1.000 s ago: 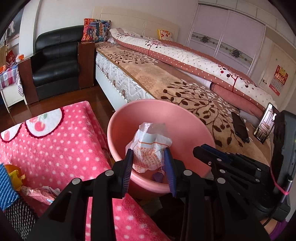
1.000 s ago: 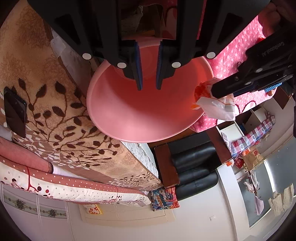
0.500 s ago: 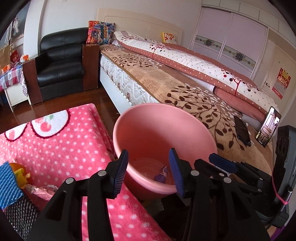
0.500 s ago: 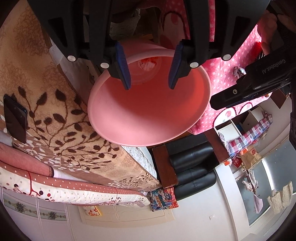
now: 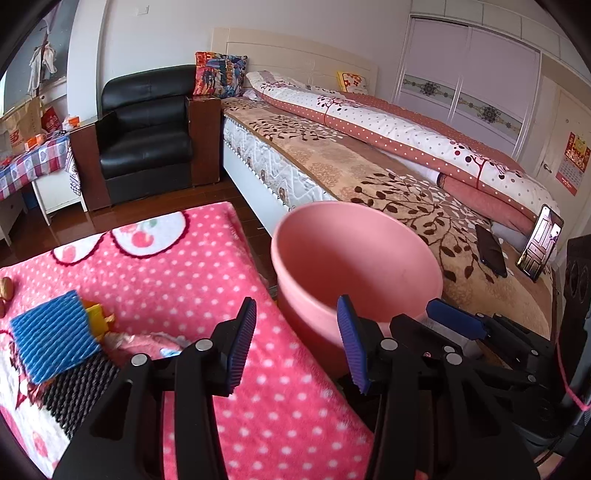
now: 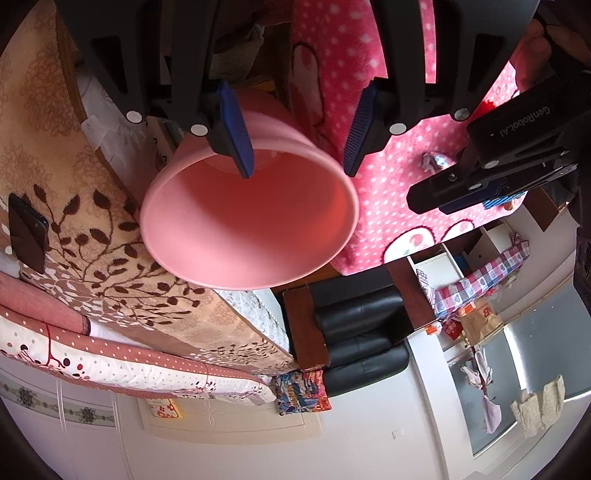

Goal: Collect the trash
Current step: 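Bring both open tools back over the table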

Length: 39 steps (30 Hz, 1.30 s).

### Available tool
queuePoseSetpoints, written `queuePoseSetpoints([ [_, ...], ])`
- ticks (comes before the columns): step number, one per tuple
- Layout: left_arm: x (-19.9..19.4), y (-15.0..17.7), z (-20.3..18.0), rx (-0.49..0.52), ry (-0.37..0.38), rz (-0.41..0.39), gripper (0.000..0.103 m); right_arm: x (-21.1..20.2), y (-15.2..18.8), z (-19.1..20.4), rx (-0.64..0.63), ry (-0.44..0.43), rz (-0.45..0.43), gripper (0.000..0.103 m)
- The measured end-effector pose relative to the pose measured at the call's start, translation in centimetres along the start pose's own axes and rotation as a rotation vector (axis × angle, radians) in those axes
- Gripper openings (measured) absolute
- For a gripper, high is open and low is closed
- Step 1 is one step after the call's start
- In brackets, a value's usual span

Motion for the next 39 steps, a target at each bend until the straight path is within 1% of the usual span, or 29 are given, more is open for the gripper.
queuePoseSetpoints([
  [10,-3.3,2.6,3.4,-0.045,-0.049,-0.002,0.046,-0.9,1.8,4.5,-0.057,-0.039,0.003,0.050],
  [15,-5.1,3.8,5.1,-0.035,-0.092,-0.022,0.046,-0.9,2.5,6.5,-0.079,-0.064,0.007,0.050],
  [20,-6.1,4.2,6.5,-0.056,-0.115,-0.036,0.046,-0.3,2.8,8.0,-0.099,-0.081,0.018,0.050],
  [25,-6.1,3.9,6.8,-0.052,-0.119,-0.052,0.046,0.3,2.6,8.0,-0.096,-0.084,0.020,0.050],
  [32,-5.6,4.0,6.9,-0.038,-0.133,-0.044,0.046,1.1,2.6,7.7,-0.095,-0.089,0.027,0.050],
  [35,-5.6,3.9,7.2,-0.043,-0.137,-0.042,0.046,1.4,2.8,7.8,-0.097,-0.092,0.040,0.050],
  [39,-6.0,3.9,7.6,-0.051,-0.142,-0.054,0.046,1.3,2.7,8.3,-0.106,-0.094,0.030,0.050],
])
Point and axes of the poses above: each gripper's, at about its wrist camera, not at the fingertips, and x roughly the way its jaws point, z to its left, y to its underside, the point moved 10 cm from there along x, roughly the way its jaws point, and after that the axes turned 4 degrees about z, right-handed, at the moved point
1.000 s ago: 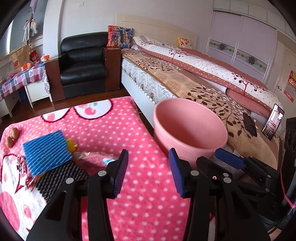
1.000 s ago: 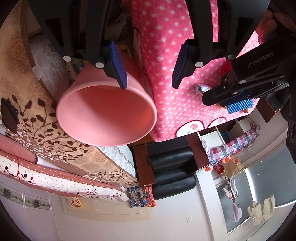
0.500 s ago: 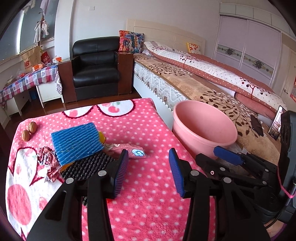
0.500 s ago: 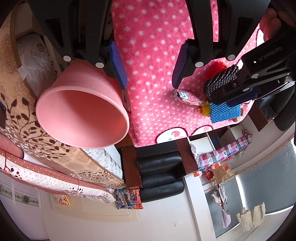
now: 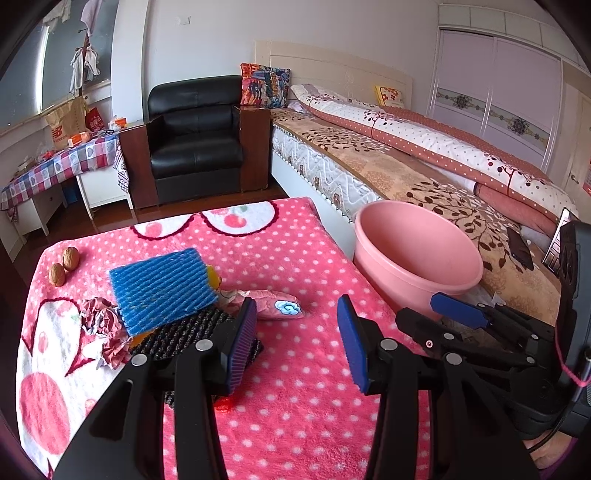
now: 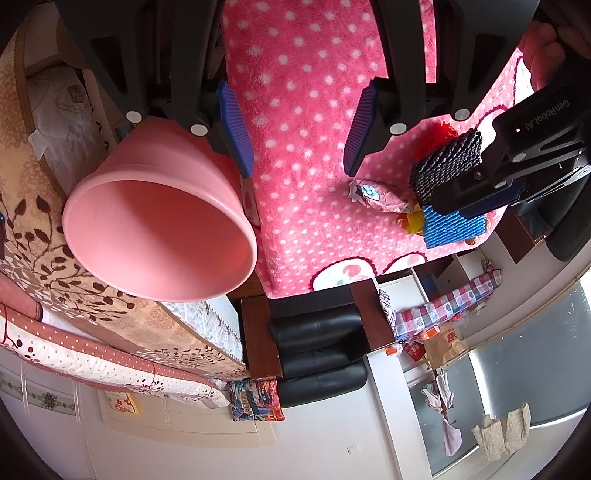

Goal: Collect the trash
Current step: 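Bring both open tools back over the table, then grasp the crumpled pink paper with the left tool while the right tool grasps the blue mesh sleeve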

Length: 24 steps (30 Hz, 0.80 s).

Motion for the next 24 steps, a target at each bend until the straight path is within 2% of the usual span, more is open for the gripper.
queuePoseSetpoints([
  [12,-2.1,0.2,2.4,-0.024,-0.039,-0.029,0.046,-0.4,0.1,2.3,-0.030,-0.030,-0.006,0.051],
  [18,-3.7,0.4,5.4,-0.058,-0.094,-0.048,0.046,-0.2,0.1,4.1,-0.058,-0.057,-0.005,0.051],
  [24,-5.5,1.3,10.1,-0.111,-0.182,-0.053,0.046,0.5,0.1,6.6,-0.091,-0.098,0.006,0.051],
])
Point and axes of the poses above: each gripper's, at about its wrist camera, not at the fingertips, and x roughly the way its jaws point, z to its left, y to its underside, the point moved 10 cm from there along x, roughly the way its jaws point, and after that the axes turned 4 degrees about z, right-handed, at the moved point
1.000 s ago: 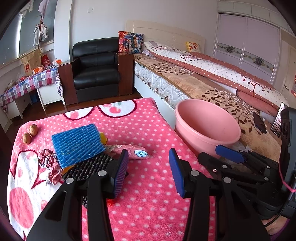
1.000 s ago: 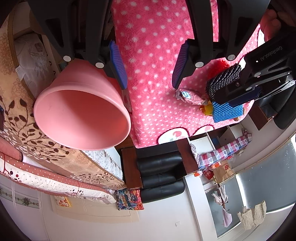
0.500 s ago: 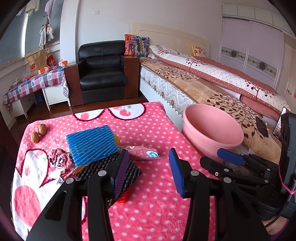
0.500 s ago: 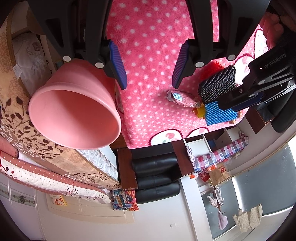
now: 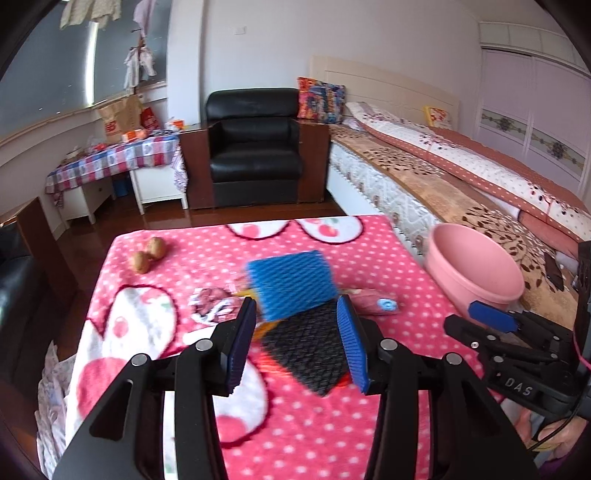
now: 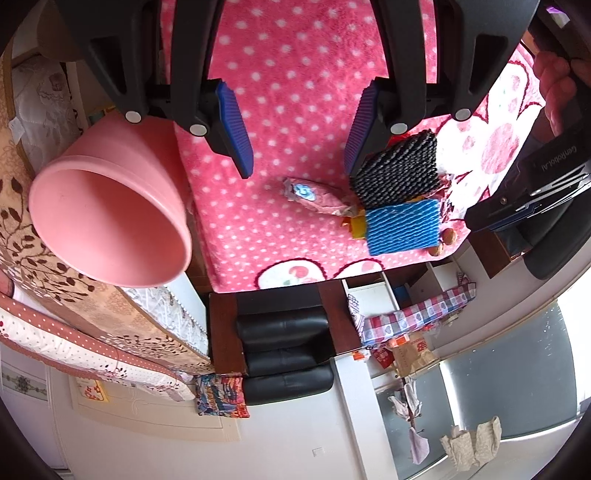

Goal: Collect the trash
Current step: 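Grasp the crumpled pink paper with the left tool while the right tool grasps the blue mesh sleeve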

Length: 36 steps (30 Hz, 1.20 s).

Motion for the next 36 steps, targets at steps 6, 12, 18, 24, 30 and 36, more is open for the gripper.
queuePoseSetpoints([
  [6,0.3,1.4,4.5,-0.070,-0.076,0.033,0.046,0.9,0.1,2.5,-0.032,-0.056,0.019,0.051],
  [12,2.3,2.3,5.4,-0.113,-0.049,0.085,0.046,1.8,0.4,4.2,-0.058,-0.092,0.045,0.051],
  [18,5.3,2.3,4.9,-0.113,-0.032,0.116,0.046,2.2,0.4,4.5,-0.062,-0.106,0.053,0.054],
  [24,7.7,2.5,5.0,-0.149,-0.012,0.161,0.046,2.8,0.5,4.8,-0.060,-0.144,0.068,0.056],
  [30,8.9,2.9,5.4,-0.167,0.006,0.179,0.028,3.5,0.8,5.6,-0.077,-0.159,0.093,0.057],
  [36,7.1,2.6,6.0,-0.165,-0.005,0.135,0.021,4.1,1.4,6.1,-0.078,-0.161,0.120,0.057],
])
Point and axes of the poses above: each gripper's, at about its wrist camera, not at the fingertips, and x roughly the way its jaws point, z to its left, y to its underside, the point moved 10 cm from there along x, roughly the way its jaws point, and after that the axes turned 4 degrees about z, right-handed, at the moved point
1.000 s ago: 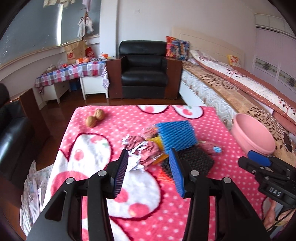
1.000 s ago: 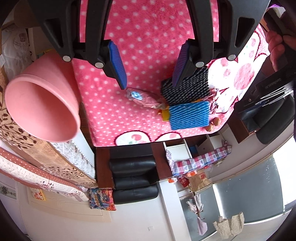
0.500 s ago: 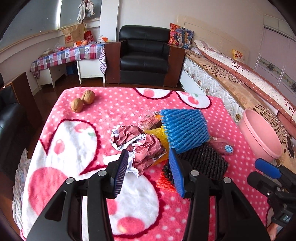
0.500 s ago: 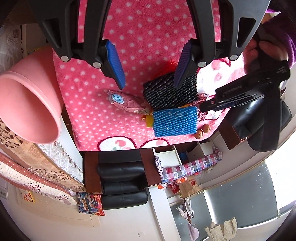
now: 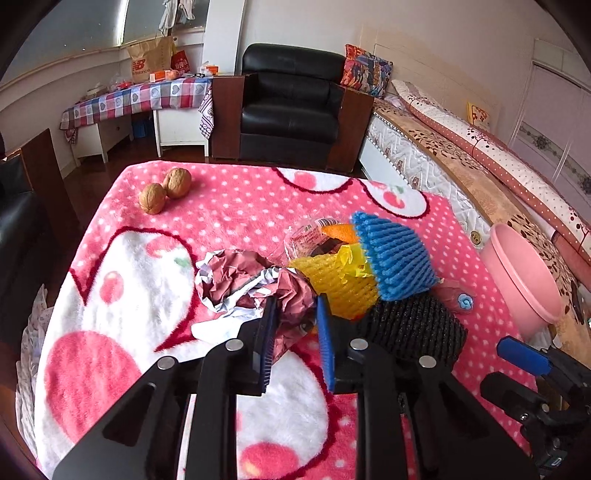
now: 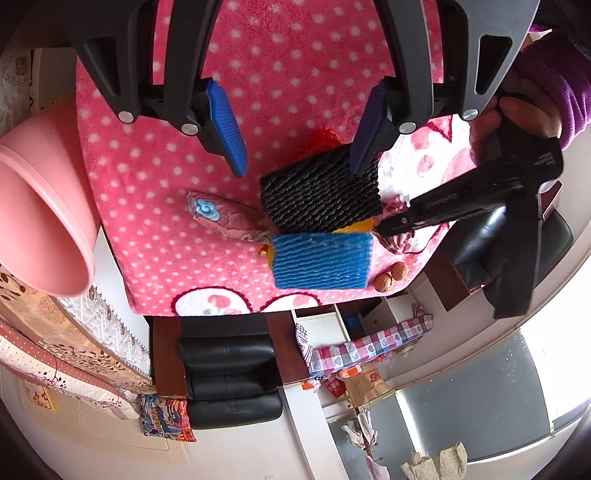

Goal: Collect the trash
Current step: 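Grasp the crumpled pink paper with the left tool while the right tool grasps the blue mesh sleeve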

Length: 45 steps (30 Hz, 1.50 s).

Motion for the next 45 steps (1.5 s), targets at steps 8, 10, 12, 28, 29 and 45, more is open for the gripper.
queuePoseSetpoints([
  [8,-3.0,0.3,1.8,-0.035,0.002,-0.039,0.021,-0.1,0.3,0.5,0.015,0.007,0.006,0.057],
  [10,-3.5,0.6,2.0,-0.038,0.003,-0.041,0.021,0.1,0.5,0.5,0.038,0.013,0.013,0.057],
  [12,-4.1,0.9,2.1,-0.035,0.006,-0.046,0.021,0.1,0.6,0.6,0.055,0.010,0.020,0.057],
  [28,-7.8,3.0,1.9,-0.037,0.036,-0.087,0.021,-3.6,2.2,2.9,0.055,0.039,-0.063,0.075],
  [29,-8.2,3.1,1.8,-0.035,0.036,-0.091,0.021,-4.0,2.3,3.2,0.045,0.044,-0.073,0.076],
  [45,-12.6,3.8,0.1,-0.001,0.041,-0.156,0.021,-7.9,2.9,3.4,0.082,0.035,-0.107,0.081],
])
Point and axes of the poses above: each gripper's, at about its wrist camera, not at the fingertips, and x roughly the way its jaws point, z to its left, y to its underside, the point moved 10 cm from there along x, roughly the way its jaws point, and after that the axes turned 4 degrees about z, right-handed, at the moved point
